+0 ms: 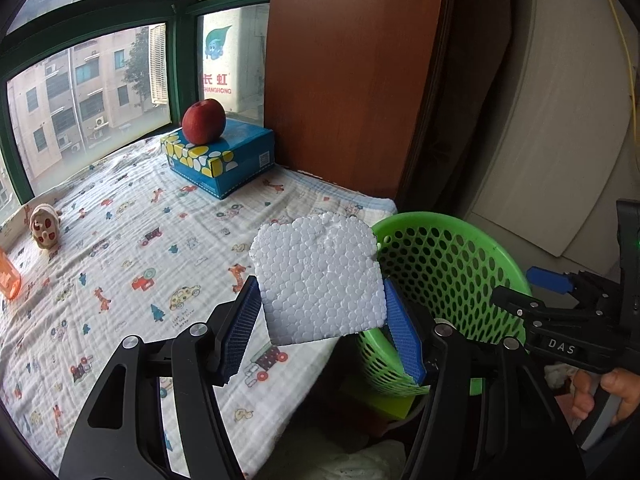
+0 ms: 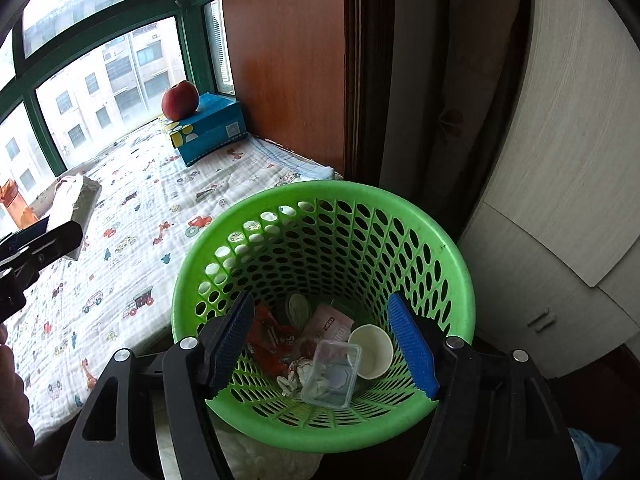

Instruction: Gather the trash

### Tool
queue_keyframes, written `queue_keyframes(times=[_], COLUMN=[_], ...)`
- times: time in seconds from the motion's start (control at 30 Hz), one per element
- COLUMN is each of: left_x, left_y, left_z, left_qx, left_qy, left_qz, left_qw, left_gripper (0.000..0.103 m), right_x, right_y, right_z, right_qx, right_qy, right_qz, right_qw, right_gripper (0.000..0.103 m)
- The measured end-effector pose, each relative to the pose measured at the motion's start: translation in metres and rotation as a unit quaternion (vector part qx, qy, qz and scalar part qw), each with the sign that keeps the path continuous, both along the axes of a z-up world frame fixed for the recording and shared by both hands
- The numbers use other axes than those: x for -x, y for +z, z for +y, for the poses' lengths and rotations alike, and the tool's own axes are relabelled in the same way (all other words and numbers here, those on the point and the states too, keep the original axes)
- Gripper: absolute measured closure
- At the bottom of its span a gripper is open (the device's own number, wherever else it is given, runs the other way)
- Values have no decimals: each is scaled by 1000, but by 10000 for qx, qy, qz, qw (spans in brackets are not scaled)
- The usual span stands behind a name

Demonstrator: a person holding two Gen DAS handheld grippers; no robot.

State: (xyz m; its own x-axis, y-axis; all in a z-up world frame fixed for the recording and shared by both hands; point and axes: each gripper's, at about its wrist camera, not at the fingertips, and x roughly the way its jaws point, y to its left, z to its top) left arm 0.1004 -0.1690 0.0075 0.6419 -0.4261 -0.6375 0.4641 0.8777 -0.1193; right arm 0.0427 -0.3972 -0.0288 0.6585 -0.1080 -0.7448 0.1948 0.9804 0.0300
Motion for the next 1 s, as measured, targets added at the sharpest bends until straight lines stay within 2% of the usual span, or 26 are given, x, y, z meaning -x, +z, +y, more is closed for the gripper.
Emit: queue_keyframes(times=[0.4,0.8,0.87,1.0], left_x=[-3,-1,-1,1], left_y=[-11,-21,-21,-19], left_z=[-35,-72,-74,-74], left_qx=[15,-36,-13,17], left_qy=[-343,-680,-705,-711], left_qz=[185,322,327,291], left_qw=[9992,9972,9970,9970], left_gripper=[42,40,33,28], right_x=[28,48,49,51], right_y=[7,1,0,-1], right_z=[-10,-26,-28,-29], right_qx=[-63,-144,-158,-214], right_qy=[-103,-336,-356,-379], right_qz=[-170,-173,-166,-175], right_qw=[9998,9992,9991,9989], right_gripper=[34,33,33,33])
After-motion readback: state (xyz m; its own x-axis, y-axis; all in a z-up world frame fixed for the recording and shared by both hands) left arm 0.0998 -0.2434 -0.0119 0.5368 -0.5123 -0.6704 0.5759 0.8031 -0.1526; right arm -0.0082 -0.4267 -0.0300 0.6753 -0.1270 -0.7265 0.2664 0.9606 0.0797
